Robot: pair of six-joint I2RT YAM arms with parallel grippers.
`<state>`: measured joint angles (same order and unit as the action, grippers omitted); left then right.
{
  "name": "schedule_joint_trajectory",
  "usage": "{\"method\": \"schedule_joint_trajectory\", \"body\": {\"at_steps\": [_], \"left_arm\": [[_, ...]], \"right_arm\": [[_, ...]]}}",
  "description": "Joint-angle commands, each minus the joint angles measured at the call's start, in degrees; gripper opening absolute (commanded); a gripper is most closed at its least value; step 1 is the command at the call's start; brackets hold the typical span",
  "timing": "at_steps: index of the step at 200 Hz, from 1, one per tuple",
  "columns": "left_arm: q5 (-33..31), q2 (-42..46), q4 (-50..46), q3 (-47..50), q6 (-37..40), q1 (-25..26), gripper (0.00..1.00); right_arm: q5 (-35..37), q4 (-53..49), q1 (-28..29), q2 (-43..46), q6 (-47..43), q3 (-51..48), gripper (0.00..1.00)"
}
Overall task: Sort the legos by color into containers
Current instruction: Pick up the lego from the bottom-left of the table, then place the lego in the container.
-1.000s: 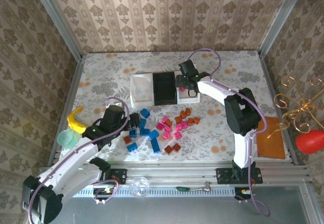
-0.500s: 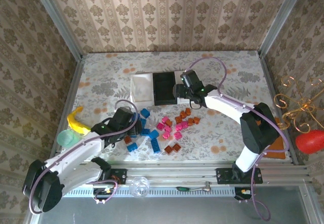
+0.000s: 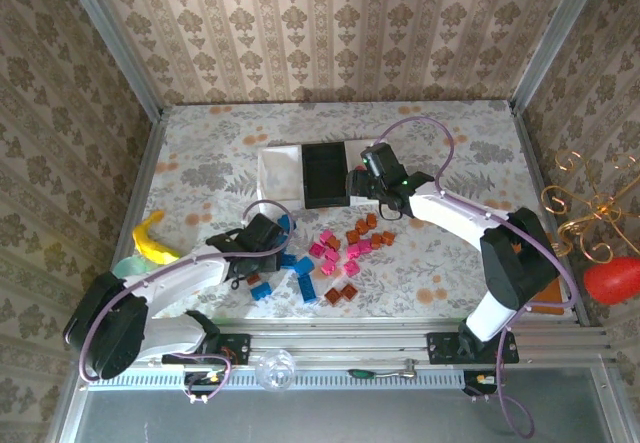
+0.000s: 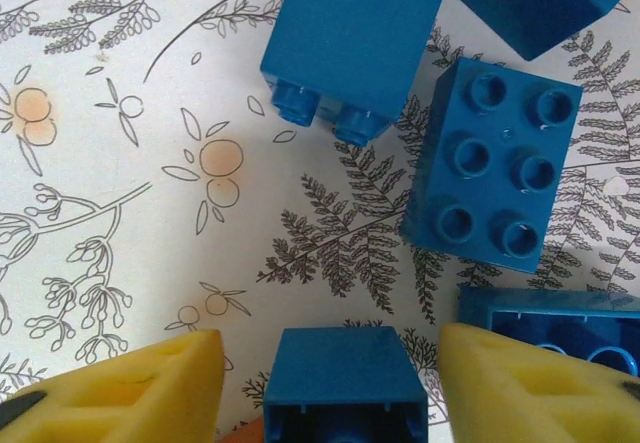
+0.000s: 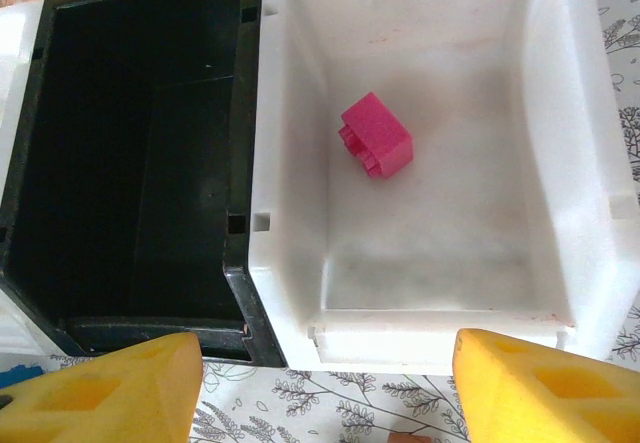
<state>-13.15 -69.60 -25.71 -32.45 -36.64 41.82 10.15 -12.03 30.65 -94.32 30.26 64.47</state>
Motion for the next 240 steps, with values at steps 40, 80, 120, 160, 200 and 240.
{"method": "schedule_joint_trajectory", "body": {"at_steps": [40,80,120,160,200,240], "left_arm": [[0.1,-0.7,1.4,-0.2,-0.6,0.6,0.39],[-0.4,3.4,-0.2,-1.9,-0.3,0.5,0.27],[-0.4,7.0,-0.2,-7.8,3.5,-3.4,0.25],[4.5,-0.4,7.3,-16.9,6.9,-13.1,0.24],[5.8,-11.9,12.0,-26.5,8.2,-18.4,0.24],[9.7,-24.9,12.4,-35.1,7.8,-21.1,0.24]], "right_arm": [[3.3,-0.2,-0.2,1.3,1.4,-0.1,0.69],[4.2,-0.3,-0.4,1.5,2.0,-1.0,0.69],[4.0,0.4,-0.6,2.5,3.0,-2.8,0.69],[4.0,-0.2,-0.6,3.6,3.6,-4.2,0.69],[3.8,-1.4,-0.6,6.4,3.6,-6.5,0.69],[1.1,-2.5,-0.4,10.1,4.5,-10.4,0.69]]}}
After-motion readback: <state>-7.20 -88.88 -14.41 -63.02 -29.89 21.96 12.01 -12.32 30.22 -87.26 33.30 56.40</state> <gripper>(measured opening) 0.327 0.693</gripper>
